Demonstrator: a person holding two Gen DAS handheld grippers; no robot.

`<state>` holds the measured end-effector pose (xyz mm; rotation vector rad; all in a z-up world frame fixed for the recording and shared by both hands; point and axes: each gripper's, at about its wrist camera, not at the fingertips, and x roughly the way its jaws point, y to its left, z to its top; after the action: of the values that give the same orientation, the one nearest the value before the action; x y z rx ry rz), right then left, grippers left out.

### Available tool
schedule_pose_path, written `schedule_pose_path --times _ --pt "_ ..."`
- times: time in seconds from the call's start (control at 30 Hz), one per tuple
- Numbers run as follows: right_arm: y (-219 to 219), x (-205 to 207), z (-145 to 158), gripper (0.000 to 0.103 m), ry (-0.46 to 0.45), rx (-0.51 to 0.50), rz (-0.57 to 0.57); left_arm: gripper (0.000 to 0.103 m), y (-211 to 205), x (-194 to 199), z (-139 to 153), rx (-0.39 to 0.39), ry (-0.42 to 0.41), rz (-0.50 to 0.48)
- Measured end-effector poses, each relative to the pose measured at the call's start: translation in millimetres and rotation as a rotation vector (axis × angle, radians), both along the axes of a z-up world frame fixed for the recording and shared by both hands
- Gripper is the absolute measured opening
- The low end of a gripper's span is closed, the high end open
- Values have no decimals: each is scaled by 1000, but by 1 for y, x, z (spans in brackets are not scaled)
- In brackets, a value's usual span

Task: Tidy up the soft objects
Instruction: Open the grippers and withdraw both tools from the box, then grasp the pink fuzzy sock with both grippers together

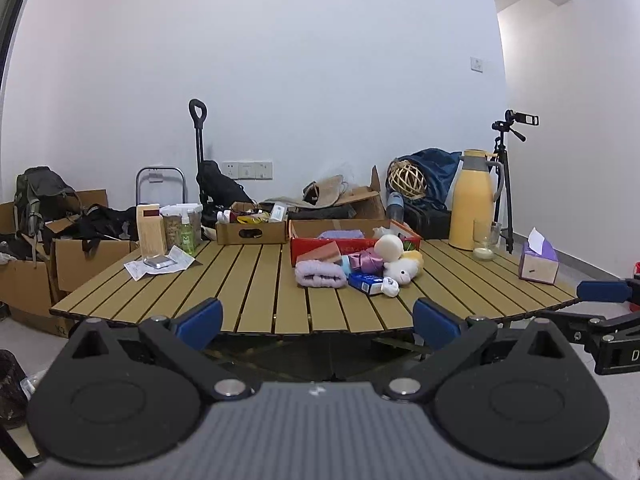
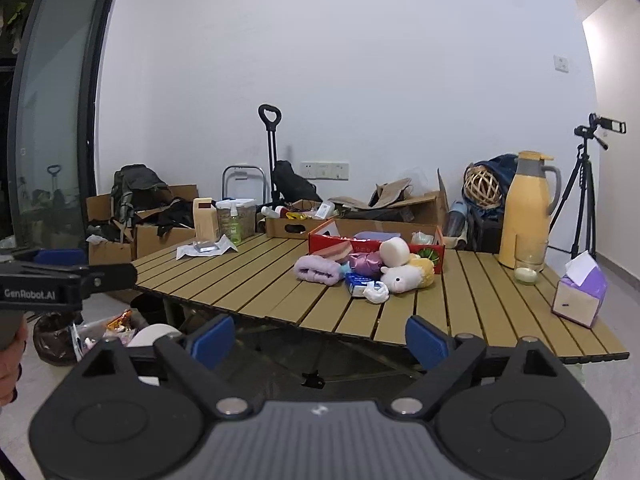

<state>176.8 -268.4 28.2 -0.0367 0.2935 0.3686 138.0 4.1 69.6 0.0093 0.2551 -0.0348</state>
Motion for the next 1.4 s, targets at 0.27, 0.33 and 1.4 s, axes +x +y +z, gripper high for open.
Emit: schedule_pose_path --times 0.27,0.33,1.4 --pt "-5 0 1 93 -7 10 -18 103 -4 -1 1 11 -7 -7" --pt "-4 6 1 93 -3 10 -18 103 -5 5 0 13 -5 -9" --pt "43 334 -57 63 193 94 23 81 28 363 -72 -65 264 -45"
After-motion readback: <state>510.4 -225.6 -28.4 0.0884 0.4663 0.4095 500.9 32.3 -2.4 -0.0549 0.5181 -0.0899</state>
